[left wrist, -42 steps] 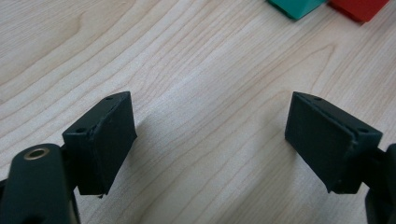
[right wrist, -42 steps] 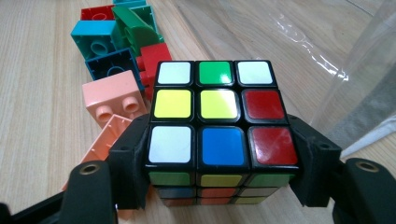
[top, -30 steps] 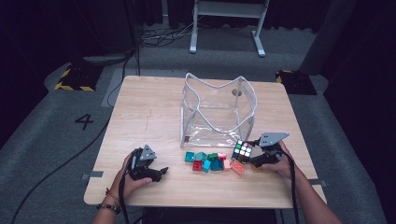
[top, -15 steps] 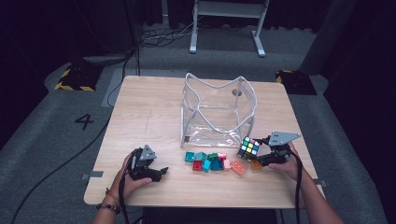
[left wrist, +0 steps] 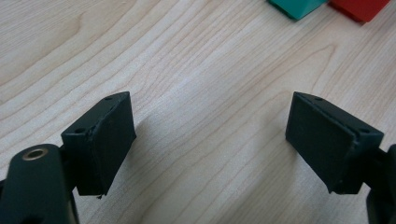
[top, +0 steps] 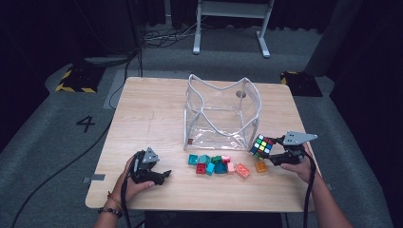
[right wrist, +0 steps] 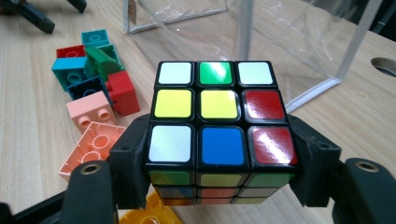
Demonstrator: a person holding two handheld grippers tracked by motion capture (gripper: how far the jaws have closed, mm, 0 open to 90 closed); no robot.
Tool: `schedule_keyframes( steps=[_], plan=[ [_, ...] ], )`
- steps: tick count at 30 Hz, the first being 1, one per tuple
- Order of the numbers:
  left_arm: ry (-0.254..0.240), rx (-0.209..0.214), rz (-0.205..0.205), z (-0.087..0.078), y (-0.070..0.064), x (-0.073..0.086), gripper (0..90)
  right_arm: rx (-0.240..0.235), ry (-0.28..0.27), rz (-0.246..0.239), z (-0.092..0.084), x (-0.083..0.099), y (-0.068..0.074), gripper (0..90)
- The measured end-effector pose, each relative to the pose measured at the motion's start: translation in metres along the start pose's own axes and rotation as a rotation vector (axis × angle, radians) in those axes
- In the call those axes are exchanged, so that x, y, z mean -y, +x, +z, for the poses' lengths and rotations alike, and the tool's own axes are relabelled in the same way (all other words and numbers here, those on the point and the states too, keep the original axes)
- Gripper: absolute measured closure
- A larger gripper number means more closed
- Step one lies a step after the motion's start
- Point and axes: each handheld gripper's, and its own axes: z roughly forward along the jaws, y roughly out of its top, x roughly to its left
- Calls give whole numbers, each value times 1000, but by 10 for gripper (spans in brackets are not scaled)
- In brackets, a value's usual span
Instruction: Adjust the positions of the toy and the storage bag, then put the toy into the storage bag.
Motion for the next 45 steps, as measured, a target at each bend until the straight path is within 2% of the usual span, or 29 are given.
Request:
schedule_keyframes(
  steps=[7,22,28,32,37,41,45],
  plan=[
    [0,0,0,0,0,0,159,50,-12,27,-4,-2,-5,339],
    [0,0,0,0,0,0,159,104,-14,40,-4,-11,-13,339],
    [0,0,0,0,0,0,159,135,-39,35,-17,-20,-20,339],
    [-3,-4,-2,0,0,0,159,164,-64,37,-28,-32,-26,339],
    [-3,-4,-4,0,-1,0,159,198,-86,0,-42,-55,-29,339],
    [-3,-4,-4,0,-1,0,159,217,-102,-16,-47,-73,-31,339],
    [-3,-4,-5,0,-1,0,159,210,-135,-8,-50,-89,-37,339]
  ],
)
